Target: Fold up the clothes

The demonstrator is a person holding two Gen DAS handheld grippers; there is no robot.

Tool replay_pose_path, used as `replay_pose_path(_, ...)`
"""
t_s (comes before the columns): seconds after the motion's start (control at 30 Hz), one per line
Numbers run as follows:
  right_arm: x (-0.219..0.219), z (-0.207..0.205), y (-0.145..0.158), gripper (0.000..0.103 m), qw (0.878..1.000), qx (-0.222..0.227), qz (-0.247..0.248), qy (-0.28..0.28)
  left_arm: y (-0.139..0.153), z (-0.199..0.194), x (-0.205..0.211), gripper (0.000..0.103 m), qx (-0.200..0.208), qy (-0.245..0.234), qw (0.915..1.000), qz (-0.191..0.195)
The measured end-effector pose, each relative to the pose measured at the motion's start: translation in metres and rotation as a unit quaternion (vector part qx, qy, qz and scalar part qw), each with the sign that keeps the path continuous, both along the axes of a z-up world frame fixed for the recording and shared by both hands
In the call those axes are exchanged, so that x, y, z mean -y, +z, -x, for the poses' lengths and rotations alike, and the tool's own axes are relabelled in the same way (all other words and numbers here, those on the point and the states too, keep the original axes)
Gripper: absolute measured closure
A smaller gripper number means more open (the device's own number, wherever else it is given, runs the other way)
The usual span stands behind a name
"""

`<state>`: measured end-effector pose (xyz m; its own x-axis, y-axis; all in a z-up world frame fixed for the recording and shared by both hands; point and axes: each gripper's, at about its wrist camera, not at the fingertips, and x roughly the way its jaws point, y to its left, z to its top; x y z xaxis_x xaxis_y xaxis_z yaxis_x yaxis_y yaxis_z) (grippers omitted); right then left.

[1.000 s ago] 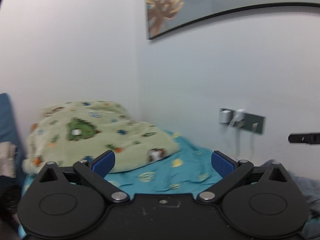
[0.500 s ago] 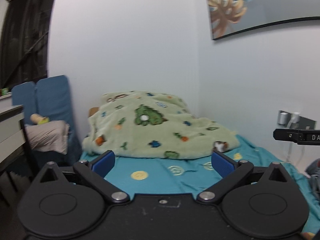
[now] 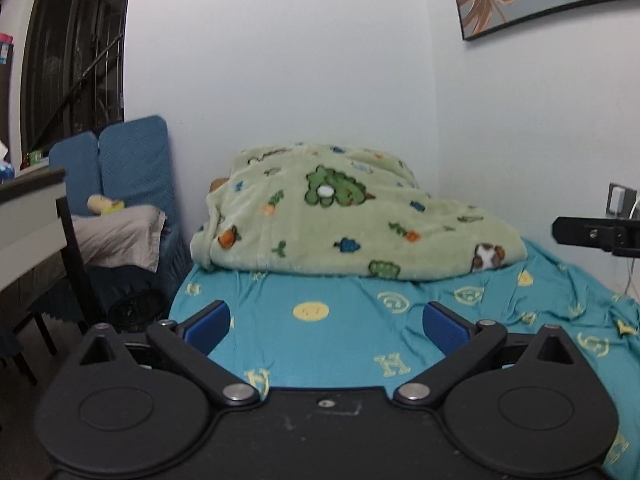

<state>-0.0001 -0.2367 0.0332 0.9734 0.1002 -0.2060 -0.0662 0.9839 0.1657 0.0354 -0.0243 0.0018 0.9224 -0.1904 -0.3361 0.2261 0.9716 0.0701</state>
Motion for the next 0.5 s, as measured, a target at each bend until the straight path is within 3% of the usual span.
replay_pose_path(0.2,0.008,-0.005,-0.024,0.007,0.999,-0.034,-0.009,-0.004,-0.001,-0.001,0.002,0.000,0.013,0.007,0.9999,0.008)
replay_pose_path(0.3,0.006,-0.007,-0.025,0.007,0.999,-0.037,-0.008,-0.005,0.004,0.000,-0.002,0.000,0.018,0.012,0.9993,0.029)
replay_pose_path(0.5,-0.002,-0.001,-0.023,0.007,1.000,-0.030,-0.002,-0.001,0.006,0.003,-0.005,0.000,0.020,0.021,0.9991,0.031)
